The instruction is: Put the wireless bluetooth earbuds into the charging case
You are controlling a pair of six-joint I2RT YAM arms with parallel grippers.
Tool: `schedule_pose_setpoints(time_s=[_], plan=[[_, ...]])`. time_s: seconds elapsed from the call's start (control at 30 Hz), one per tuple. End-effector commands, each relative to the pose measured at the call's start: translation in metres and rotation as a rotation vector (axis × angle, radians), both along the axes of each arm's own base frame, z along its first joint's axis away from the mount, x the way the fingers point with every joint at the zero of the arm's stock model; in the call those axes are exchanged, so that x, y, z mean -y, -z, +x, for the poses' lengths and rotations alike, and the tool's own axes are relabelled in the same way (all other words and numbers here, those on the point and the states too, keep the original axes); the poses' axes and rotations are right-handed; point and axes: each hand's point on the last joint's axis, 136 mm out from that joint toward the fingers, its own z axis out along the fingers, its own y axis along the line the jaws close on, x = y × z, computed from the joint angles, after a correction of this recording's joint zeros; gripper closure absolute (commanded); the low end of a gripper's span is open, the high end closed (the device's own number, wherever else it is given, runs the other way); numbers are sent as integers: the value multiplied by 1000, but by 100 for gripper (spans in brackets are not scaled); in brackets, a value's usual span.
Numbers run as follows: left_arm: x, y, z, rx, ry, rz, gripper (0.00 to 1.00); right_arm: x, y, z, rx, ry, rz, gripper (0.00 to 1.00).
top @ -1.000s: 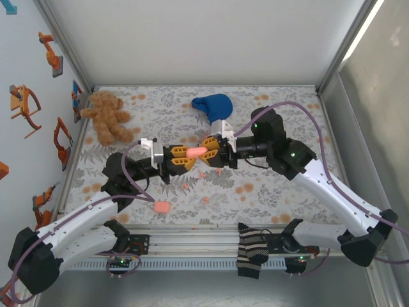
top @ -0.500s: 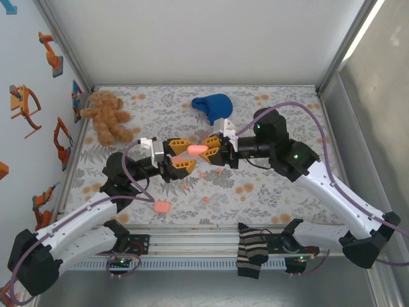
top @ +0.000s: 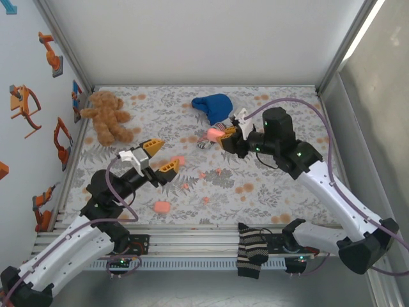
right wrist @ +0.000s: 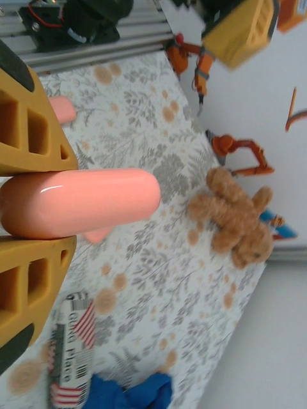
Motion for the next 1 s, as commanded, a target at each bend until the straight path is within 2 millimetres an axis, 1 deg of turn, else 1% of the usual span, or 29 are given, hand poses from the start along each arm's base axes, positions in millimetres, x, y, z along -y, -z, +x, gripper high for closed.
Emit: schedule_pose_setpoints(time_s=[0.0, 0.1, 0.17, 0.4, 0.7, 0.97], plan=[[-26, 32, 20, -79, -195, 110, 21, 20, 26, 28, -129, 166, 23, 82], [-34, 41, 20, -112, -230, 123, 21, 37, 53, 48, -204, 272, 21, 82], [-35, 43, 18, -116, -227, 118, 20, 47, 71, 59, -265, 324, 24, 82], [-35, 48, 20, -135, -232, 117, 19, 64, 135, 83, -420, 404, 24, 83], [-32, 47, 23, -130, -230, 129, 18, 78, 201, 95, -578, 440, 30, 83], [-29, 48, 24, -135, -221, 132, 18, 93, 238, 104, -653, 471, 39, 84]])
